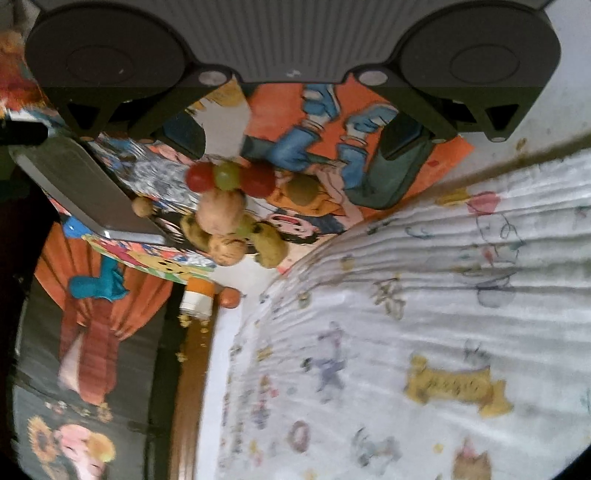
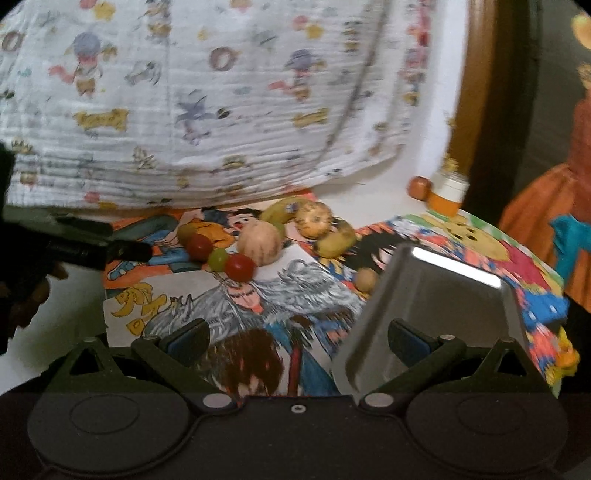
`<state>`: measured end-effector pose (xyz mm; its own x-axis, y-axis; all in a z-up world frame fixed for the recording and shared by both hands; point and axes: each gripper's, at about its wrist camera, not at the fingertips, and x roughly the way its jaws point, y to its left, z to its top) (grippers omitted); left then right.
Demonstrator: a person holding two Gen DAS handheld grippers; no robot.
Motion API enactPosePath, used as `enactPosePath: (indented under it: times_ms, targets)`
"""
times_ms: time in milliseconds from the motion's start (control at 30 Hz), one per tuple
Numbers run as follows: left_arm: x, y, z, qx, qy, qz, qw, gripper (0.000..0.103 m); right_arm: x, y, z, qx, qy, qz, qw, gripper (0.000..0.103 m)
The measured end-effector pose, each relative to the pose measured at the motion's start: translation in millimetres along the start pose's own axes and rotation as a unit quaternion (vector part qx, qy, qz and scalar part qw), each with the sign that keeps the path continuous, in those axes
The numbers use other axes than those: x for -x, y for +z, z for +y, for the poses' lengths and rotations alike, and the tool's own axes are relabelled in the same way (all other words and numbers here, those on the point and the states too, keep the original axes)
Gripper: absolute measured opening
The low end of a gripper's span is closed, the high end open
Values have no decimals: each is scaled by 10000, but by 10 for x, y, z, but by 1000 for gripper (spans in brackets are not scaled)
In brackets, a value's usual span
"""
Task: Organize fruits
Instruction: 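Move left tool to a small brown round fruit while right tool approaches a red cherry tomato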
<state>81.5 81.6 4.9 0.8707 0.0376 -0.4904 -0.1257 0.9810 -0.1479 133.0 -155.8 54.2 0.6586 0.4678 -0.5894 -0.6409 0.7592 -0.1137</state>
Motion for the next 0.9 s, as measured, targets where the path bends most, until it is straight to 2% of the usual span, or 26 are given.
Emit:
enactPosePath:
  times_ms: [167, 300, 667, 833, 900]
  targets:
    - [-246, 144, 173, 470, -112, 177, 9987, 103, -357, 171, 42, 533, 241, 286, 9979, 98]
    - [-422, 227, 250, 696, -180, 246, 9971, 101, -570, 258, 10, 489, 467, 365, 9970, 94]
    - [-721, 324, 384, 1023, -377, 373, 9933, 75, -972, 376, 151, 606, 990, 381, 9925, 76]
    - [-776, 335, 380, 926, -354, 412, 9942, 56, -1111, 399, 182, 491, 1041, 439, 9924, 61]
    - [-783, 335, 369, 860, -375, 430, 9947, 53, -1145, 400, 183, 472, 1050, 458, 9923, 58]
